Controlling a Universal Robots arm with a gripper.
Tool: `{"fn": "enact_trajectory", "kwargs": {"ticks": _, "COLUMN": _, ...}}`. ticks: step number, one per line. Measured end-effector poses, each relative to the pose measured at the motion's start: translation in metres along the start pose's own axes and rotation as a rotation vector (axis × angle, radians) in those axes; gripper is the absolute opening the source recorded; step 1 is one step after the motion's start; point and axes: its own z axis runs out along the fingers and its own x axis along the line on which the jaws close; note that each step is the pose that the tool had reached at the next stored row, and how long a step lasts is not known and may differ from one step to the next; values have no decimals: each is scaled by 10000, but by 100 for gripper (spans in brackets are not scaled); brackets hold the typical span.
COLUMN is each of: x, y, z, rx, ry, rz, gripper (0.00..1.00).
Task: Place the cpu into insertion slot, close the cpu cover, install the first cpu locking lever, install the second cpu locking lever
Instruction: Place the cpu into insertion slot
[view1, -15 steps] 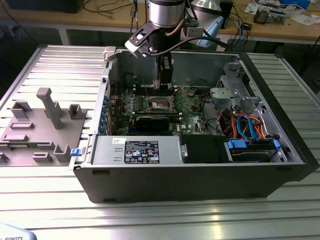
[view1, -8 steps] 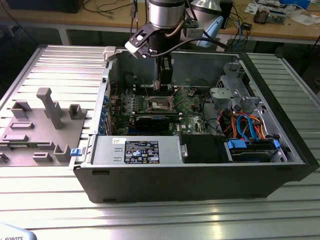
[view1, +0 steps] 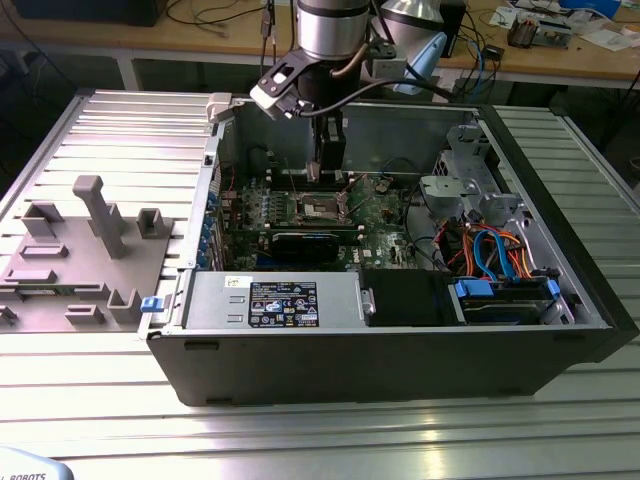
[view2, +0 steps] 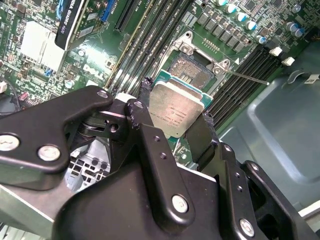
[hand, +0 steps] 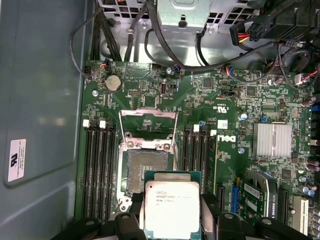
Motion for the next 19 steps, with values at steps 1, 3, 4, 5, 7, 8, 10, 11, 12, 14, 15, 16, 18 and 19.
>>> {"fn": "enact_trajectory", "kwargs": {"ticks": 1, "x": 0, "y": 0, "z": 4, "rx": -1, "ry": 1, "rz": 0, "gripper": 54}}
{"fn": "enact_trajectory", "kwargs": {"ticks": 3, "x": 0, "y": 0, "z": 10, "rx": -1, "ry": 1, "rz": 0, "gripper": 54}}
{"fn": "enact_trajectory", "kwargs": {"ticks": 4, "x": 0, "y": 0, "z": 13, "rx": -1, "ry": 0, "rz": 0, "gripper": 54}}
{"fn": "enact_trajectory", "kwargs": {"ticks": 5, "x": 0, "y": -1, "z": 14, "rx": 0, "ry": 0, "rz": 0, "gripper": 54}}
{"fn": "enact_trajectory", "kwargs": {"ticks": 7, "x": 0, "y": -1, "z": 22, "rx": -1, "ry": 0, "rz": 0, "gripper": 54}}
{"fn": "enact_trajectory", "kwargs": {"ticks": 8, "x": 0, "y": -1, "z": 24, "rx": 0, "ry": 0, "rz": 0, "gripper": 54}}
{"fn": "enact_trajectory", "kwargs": {"ticks": 10, "x": 1, "y": -1, "z": 29, "rx": 0, "ry": 0, "rz": 0, "gripper": 54}}
{"fn": "enact_trajectory", "kwargs": {"ticks": 11, "x": 1, "y": -1, "z": 32, "rx": 0, "ry": 0, "rz": 0, "gripper": 54}}
{"fn": "enact_trajectory", "kwargs": {"ticks": 12, "x": 1, "y": -1, "z": 34, "rx": -1, "ry": 1, "rz": 0, "gripper": 54}}
{"fn": "enact_trajectory", "kwargs": {"ticks": 14, "x": 1, "y": -2, "z": 40, "rx": 0, "ry": 0, "rz": 0, "gripper": 54}}
{"fn": "enact_trajectory", "kwargs": {"ticks": 15, "x": 1, "y": -2, "z": 45, "rx": 0, "ry": 0, "rz": 0, "gripper": 54}}
{"fn": "enact_trajectory", "kwargs": {"ticks": 16, "x": 1, "y": -2, "z": 49, "rx": 0, "ry": 0, "rz": 0, "gripper": 54}}
{"fn": "enact_trajectory", "kwargs": {"ticks": 18, "x": 1, "y": -2, "z": 57, "rx": 0, "ry": 0, "rz": 0, "gripper": 54}}
{"fn": "enact_trajectory", "kwargs": {"ticks": 19, "x": 1, "y": -2, "z": 60, "rx": 0, "ry": 1, "rz": 0, "gripper": 54}}
